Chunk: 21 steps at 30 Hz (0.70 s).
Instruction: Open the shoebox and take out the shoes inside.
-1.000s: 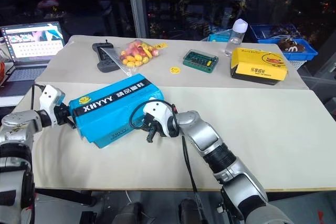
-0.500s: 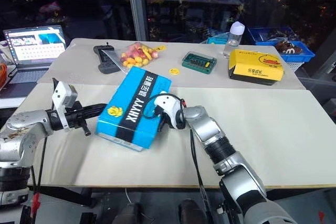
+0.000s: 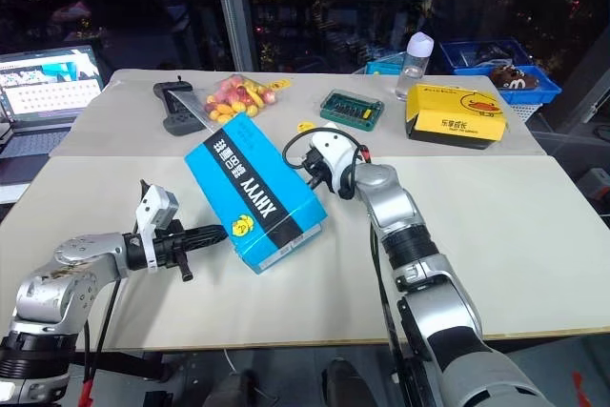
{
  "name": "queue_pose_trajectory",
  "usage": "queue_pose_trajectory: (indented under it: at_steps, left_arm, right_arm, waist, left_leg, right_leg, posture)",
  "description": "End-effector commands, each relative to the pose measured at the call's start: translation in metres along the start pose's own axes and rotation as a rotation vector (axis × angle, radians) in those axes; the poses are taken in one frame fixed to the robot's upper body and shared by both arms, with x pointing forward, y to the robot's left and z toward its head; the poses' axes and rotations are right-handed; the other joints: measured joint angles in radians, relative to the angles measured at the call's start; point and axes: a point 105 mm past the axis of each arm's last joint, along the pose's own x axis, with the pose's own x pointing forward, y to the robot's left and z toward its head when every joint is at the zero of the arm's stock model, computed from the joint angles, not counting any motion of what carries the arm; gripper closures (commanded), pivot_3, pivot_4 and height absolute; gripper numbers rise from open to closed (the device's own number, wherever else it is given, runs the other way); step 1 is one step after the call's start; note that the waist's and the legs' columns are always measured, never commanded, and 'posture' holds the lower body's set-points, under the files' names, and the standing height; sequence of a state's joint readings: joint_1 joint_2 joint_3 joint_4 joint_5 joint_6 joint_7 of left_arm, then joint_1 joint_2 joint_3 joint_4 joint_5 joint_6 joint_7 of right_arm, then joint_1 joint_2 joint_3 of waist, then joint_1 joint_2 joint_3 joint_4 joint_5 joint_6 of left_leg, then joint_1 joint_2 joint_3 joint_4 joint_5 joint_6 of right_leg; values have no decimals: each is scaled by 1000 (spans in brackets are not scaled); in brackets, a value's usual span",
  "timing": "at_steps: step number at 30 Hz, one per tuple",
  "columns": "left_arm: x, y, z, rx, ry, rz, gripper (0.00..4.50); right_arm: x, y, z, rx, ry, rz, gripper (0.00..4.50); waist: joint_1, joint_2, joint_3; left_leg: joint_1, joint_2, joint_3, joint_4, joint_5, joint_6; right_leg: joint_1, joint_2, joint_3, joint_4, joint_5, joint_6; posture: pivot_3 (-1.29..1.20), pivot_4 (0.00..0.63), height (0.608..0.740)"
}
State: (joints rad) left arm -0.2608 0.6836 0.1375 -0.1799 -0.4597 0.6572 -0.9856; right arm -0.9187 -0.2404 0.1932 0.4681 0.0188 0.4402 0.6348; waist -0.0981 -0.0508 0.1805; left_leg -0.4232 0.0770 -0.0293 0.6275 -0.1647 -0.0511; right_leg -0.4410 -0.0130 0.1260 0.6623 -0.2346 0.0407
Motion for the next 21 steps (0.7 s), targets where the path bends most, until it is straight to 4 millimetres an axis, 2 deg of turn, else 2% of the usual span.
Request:
queue_pose_trajectory:
  at_steps: [1, 4, 7, 21]
  left_arm:
    - [-15, 18, 14, 85, -23, 60, 4431]
    - [-28, 43, 19, 102, -24, 145, 4431]
    - [-29, 55, 27, 103, -51, 174, 4431]
    - [-7, 50, 33, 114, -75, 126, 4431]
  right_arm:
    - [-3, 19, 27, -65, -72, 90, 4500]
    - [-8, 26, 30, -78, -73, 133, 4500]
    - [-13, 35, 32, -81, -75, 189, 4500]
    - [-39, 52, 25, -129, -21, 357, 4500]
  waist:
    - [-2, 0, 0]
    - [-3, 0, 0]
    - [0, 0, 0]
    - [3, 0, 0]
  left_leg:
    - [0, 0, 0, 0, 0, 0]
    - [2, 0, 0, 0, 0, 0]
    - [2, 0, -1, 1, 0, 0]
    - [0, 0, -1, -1, 0, 0]
  right_leg:
    - [0, 0, 0, 0, 0, 0]
    - [0, 0, 0, 2, 0, -1]
    - [0, 1, -1, 2, 0, -1]
    - [-1, 1, -1, 1, -2, -1]
  posture:
    - [0, 150, 726]
    - [0, 150, 726]
    - [0, 150, 726]
    - [0, 150, 726]
